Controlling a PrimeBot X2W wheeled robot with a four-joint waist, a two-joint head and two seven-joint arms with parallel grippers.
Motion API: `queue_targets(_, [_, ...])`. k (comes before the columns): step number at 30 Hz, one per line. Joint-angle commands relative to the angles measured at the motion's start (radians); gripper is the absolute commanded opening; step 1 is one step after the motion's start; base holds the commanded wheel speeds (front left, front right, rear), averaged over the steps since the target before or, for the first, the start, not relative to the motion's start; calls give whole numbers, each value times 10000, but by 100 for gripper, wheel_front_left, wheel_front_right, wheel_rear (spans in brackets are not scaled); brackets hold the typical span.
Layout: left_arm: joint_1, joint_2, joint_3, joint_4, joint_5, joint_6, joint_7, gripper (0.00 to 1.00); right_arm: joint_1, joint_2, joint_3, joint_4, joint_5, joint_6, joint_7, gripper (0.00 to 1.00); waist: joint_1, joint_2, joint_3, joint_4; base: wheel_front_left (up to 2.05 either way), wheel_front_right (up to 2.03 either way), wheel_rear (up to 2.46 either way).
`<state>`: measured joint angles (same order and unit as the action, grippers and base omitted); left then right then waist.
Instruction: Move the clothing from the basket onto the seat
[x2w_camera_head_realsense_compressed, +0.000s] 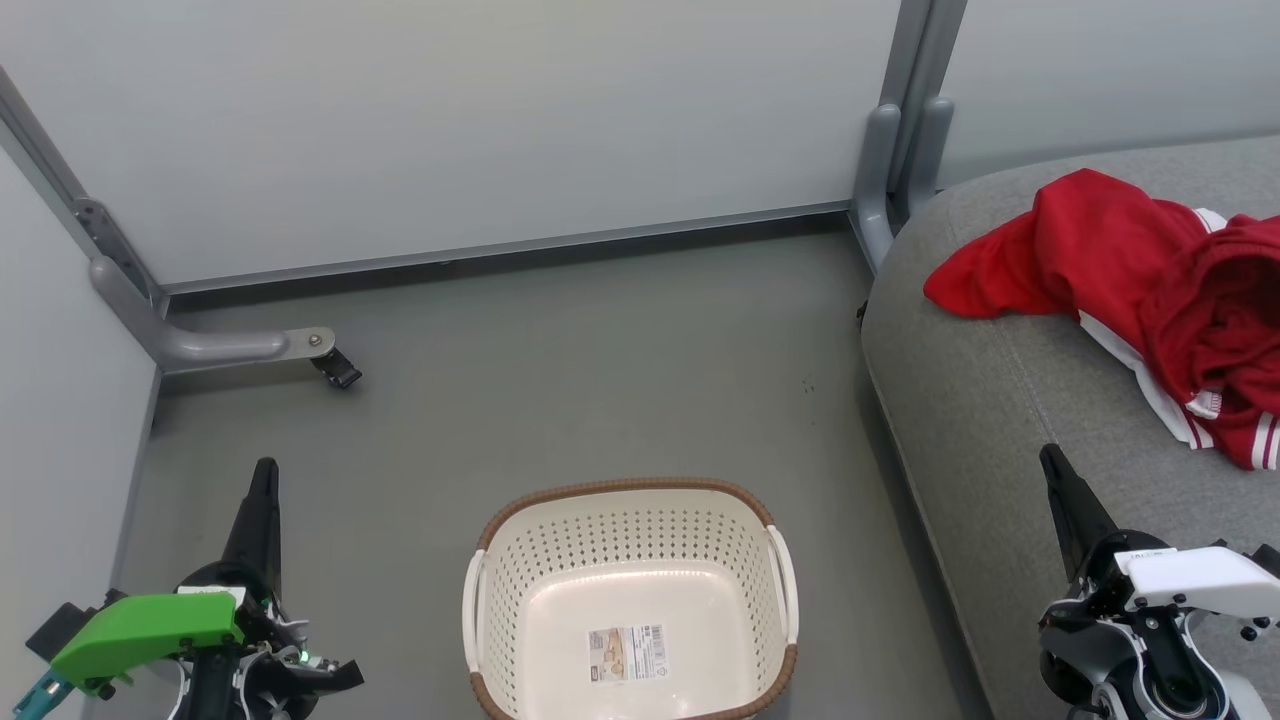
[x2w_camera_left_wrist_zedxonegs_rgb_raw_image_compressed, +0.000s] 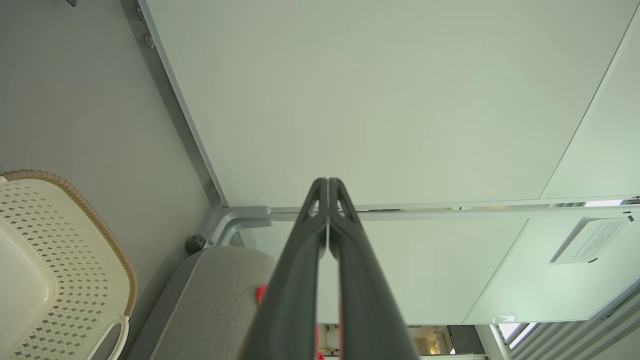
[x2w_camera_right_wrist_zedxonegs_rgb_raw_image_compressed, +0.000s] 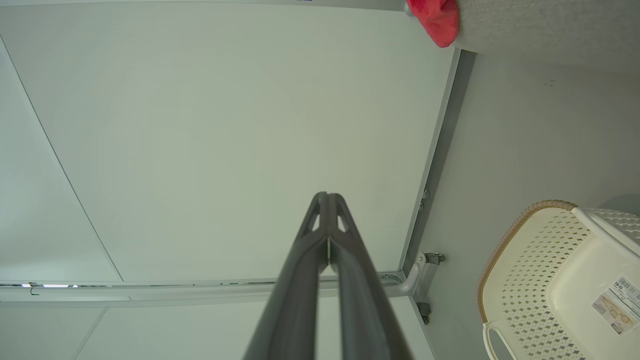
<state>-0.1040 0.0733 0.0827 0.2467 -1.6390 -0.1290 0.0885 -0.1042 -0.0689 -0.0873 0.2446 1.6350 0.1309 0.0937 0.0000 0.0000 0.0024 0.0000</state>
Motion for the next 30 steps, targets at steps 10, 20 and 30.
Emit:
queue_targets(10, [-119,-33,60,5,41,-48,64,0,-101,8,-58,26,-49,-3,41,0,0,0,-1,0,0,0,0])
queue_targets(20, [-123,-50,86,7,74,-48,75,0,-104,21,-83,27,-67,-3,72,0,0,0,-1,0,0,0,0])
queue_targets(30, [-126,-69,114,9,108,-48,107,0,-106,38,-106,26,-79,-3,95,0,0,0,-1,0,0,0,0])
